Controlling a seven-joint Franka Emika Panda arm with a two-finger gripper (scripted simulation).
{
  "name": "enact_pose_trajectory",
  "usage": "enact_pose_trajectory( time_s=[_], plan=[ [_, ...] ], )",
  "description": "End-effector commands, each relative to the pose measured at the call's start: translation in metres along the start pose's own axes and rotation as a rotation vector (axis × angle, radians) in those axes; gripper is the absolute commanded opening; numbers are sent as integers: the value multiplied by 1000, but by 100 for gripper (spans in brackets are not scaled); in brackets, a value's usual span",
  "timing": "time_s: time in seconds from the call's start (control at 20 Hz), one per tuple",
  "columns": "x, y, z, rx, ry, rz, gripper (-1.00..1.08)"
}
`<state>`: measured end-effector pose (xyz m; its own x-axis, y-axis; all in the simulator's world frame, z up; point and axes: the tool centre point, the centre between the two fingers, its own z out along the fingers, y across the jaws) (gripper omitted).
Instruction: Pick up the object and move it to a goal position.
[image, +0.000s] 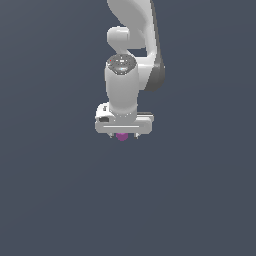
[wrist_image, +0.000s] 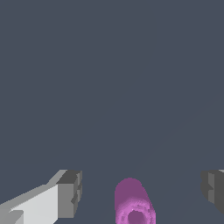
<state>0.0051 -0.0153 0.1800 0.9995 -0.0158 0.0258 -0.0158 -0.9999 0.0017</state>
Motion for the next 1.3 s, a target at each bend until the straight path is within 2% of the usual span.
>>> enact_pose_trajectory(
  time_s=[0.0,0.45,0.8,1.25],
  plan=[
    [0,0,0,0,0,0,100],
    [3,16,-6,-14,20,-23,100],
    [2,16,-5,-14,19,-28,100],
    [-15,17,10,-12,12,-114,100]
  ],
)
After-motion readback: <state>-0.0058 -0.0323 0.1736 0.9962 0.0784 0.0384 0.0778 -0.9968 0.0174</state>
